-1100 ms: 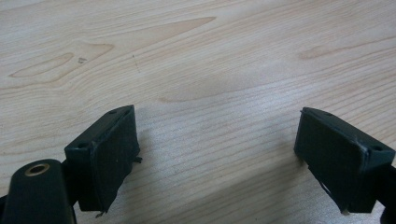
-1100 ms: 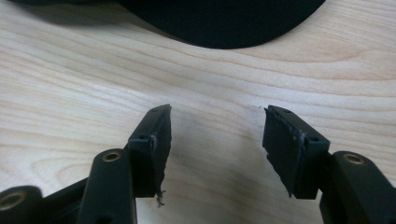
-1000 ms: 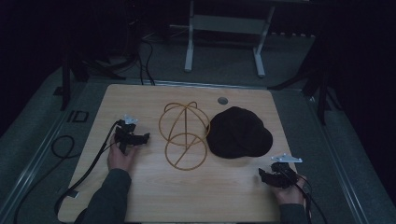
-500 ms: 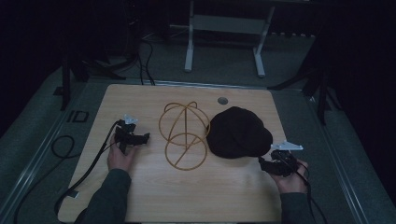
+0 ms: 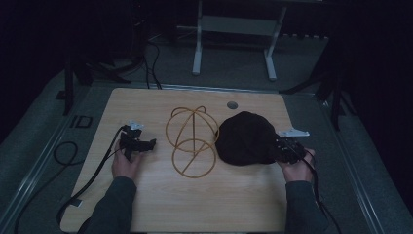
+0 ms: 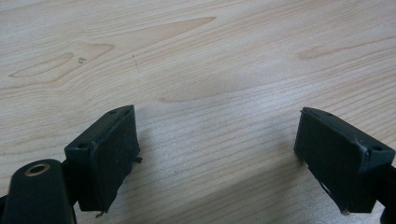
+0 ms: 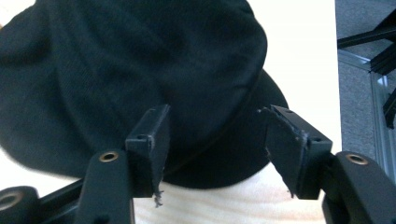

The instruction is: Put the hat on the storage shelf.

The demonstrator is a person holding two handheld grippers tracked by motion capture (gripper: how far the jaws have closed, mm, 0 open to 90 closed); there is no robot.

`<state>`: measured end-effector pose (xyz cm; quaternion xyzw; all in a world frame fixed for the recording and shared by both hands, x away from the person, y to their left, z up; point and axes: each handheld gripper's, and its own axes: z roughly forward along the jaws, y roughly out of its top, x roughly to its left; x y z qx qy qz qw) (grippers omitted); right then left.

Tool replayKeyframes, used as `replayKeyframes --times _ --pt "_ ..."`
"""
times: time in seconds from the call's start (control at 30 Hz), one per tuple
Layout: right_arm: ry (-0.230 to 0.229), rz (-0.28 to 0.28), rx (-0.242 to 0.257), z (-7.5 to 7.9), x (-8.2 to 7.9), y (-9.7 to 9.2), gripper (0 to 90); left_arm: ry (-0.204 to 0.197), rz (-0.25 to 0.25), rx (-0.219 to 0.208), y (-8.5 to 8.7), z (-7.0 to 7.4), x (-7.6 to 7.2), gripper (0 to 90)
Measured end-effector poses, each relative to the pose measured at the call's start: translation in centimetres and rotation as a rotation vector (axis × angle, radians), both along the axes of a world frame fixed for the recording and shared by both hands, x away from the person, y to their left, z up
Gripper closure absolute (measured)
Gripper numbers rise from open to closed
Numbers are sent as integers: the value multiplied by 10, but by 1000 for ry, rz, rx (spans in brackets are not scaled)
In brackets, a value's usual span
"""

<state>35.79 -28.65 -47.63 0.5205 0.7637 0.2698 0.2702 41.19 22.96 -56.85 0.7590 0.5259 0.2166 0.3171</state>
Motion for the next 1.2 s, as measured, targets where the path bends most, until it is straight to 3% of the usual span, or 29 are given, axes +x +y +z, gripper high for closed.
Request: replayKeyframes --times 0.33,0.47,0.53,0.57,0.6,0.63,0.8,0.87,1.0,1.2 --pt "59 -10 6 -4 44 -1 419 0 0 1 0 0 0 131" --pt "133 -40 11 -10 65 2 438 0 0 1 0 0 0 131" --pt "133 -40 11 -10 65 2 438 0 0 1 0 0 0 131" --pt "191 -82 15 -13 78 2 467 0 0 0 0 0 0 131" --pt "191 -82 15 -13 78 2 467 0 0 1 0 0 0 131" --pt "232 -99 14 -15 85 3 483 0 0 1 0 0 0 131" --pt "348 -155 19 -16 98 8 575 0 0 1 0 0 0 131" --pt "360 -167 7 -17 100 9 595 0 0 1 0 0 0 131" --pt "376 -175 -111 -18 105 18 736 0 0 1 0 0 0 131" --pt "440 -209 -82 -12 110 13 779 0 0 1 0 0 0 131"
